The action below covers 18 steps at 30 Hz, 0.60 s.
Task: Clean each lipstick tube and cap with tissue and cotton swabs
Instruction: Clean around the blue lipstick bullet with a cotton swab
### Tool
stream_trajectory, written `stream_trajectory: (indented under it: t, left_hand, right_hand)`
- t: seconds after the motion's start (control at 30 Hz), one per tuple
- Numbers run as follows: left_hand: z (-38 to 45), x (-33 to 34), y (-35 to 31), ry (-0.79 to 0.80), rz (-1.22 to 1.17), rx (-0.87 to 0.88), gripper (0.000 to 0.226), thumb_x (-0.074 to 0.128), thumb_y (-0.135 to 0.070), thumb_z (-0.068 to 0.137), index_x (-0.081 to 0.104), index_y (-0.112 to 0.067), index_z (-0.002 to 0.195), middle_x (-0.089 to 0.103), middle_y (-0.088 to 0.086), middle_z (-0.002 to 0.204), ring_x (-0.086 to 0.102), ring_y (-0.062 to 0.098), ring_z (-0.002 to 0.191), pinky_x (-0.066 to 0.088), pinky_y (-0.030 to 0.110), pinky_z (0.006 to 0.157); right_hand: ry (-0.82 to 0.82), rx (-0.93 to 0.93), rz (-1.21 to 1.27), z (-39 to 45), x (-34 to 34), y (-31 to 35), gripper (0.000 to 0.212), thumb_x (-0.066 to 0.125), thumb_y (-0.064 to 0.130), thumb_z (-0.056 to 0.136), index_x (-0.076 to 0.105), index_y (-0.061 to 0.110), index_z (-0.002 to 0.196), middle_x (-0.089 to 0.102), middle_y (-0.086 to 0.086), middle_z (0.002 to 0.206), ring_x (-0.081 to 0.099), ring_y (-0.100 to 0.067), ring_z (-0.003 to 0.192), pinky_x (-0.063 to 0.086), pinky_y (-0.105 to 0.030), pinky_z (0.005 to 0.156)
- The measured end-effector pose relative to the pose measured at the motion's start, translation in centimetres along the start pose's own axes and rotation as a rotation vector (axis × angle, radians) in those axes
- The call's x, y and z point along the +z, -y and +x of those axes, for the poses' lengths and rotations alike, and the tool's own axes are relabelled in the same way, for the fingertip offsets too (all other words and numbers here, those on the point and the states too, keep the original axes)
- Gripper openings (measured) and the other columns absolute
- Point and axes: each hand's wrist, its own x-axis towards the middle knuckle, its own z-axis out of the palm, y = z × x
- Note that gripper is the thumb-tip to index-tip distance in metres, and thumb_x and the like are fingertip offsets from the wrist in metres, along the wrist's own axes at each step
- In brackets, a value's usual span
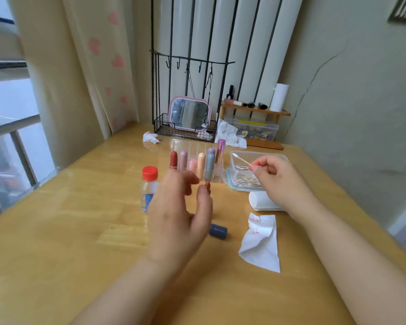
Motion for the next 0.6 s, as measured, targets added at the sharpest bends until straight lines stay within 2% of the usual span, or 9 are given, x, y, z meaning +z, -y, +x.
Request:
stream_trajectory:
  t: [0.07,0.13,0.2,0.27,0.33,0.4,0.43,0.53,0.6]
  left_hand:
    - [1.0,-0.4,0.6,-0.183,-0.004,-0.168,0.015,0.049,-0.021,0.081,0.043,-0.018,0.095,0.041,-0.001,0.089,0.039,0.011,0.079,0.036,0.024,0.073]
    - [2.1,-0.6,1.6,-0.267,0.034,-0.391,0.026,0.053,-0.014,0.079,0.045,-0.008,0.103,0.038,0.003,0.101,0.039,0.015,0.089,0.032,0.022,0.08]
    - [2.8,-0.7,3.3,-0.193,0.099,-0.638,0.043,0.058,-0.008,0.078,0.044,-0.002,0.118,0.039,0.008,0.115,0.039,0.026,0.11,0.029,0.023,0.092]
    - [3.1,-0.9,5.1,-0.029,0.161,-0.818,0.06,0.064,-0.011,0.077,0.038,-0.002,0.13,0.038,0.013,0.128,0.036,0.03,0.123,0.027,0.031,0.105]
    - [3.2,-1.3,6.4,0.125,0.135,-0.886,0.07,0.07,-0.017,0.077,0.034,-0.003,0.135,0.041,0.011,0.132,0.048,0.028,0.115,0.041,0.033,0.099]
    - [3.0,-1.5,7.4,0.227,0.06,-0.931,0.067,0.071,-0.017,0.08,0.036,-0.005,0.135,0.047,0.003,0.124,0.059,0.019,0.082,0.053,0.023,0.071]
    - [2.8,-1.5,7.8,0.258,0.051,-0.938,0.061,0.072,-0.016,0.08,0.04,-0.005,0.131,0.051,0.003,0.12,0.059,0.019,0.075,0.053,0.025,0.067]
    - [2.2,-1.6,8.7,0.309,0.106,-0.896,0.035,0.075,-0.015,0.077,0.056,-0.006,0.104,0.063,0.012,0.103,0.062,0.033,0.091,0.051,0.038,0.079]
    - [2.0,-2.0,8.4,0.294,0.099,-0.882,0.033,0.075,-0.014,0.077,0.056,-0.006,0.102,0.063,0.011,0.098,0.062,0.033,0.095,0.051,0.041,0.083]
  right_hand:
    - [-0.005,0.003,0.091,-2.2,0.5,0.9,0.011,0.055,0.02,0.094,0.062,0.023,0.086,0.055,0.002,0.068,0.045,-0.005,0.057,0.037,-0.018,0.054]
    - [-0.001,0.007,0.165,-3.7,0.8,1.5,0.014,0.055,0.017,0.094,0.062,0.023,0.083,0.053,0.003,0.065,0.043,-0.005,0.055,0.037,-0.017,0.053]
    - [0.013,0.006,0.189,-4.5,1.2,1.9,0.016,0.056,0.016,0.094,0.061,0.023,0.081,0.052,0.004,0.061,0.042,-0.005,0.053,0.037,-0.02,0.055]
    - [0.043,0.013,0.203,-4.9,1.5,2.2,0.015,0.054,0.017,0.095,0.059,0.024,0.082,0.055,0.009,0.055,0.045,-0.004,0.051,0.038,-0.025,0.056]
    - [0.088,0.014,0.209,-5.4,1.9,2.6,0.015,0.052,0.017,0.095,0.058,0.025,0.084,0.059,0.011,0.053,0.047,-0.011,0.054,0.04,-0.029,0.06]
    - [0.129,0.011,0.211,-5.8,2.3,2.9,0.016,0.052,0.015,0.095,0.057,0.024,0.083,0.062,0.012,0.055,0.048,-0.011,0.055,0.043,-0.03,0.065]
    - [0.148,0.016,0.212,-6.0,2.6,2.9,0.017,0.052,0.014,0.095,0.058,0.023,0.082,0.063,0.011,0.056,0.049,-0.007,0.053,0.044,-0.028,0.065]
    - [0.189,0.034,0.202,-6.5,3.3,2.9,0.016,0.053,0.013,0.094,0.058,0.021,0.082,0.068,0.011,0.064,0.052,-0.001,0.051,0.043,-0.018,0.059]
    - [0.195,0.037,0.22,-6.7,3.6,2.7,0.016,0.051,0.012,0.095,0.056,0.022,0.084,0.07,0.01,0.07,0.053,-0.002,0.053,0.041,-0.013,0.054]
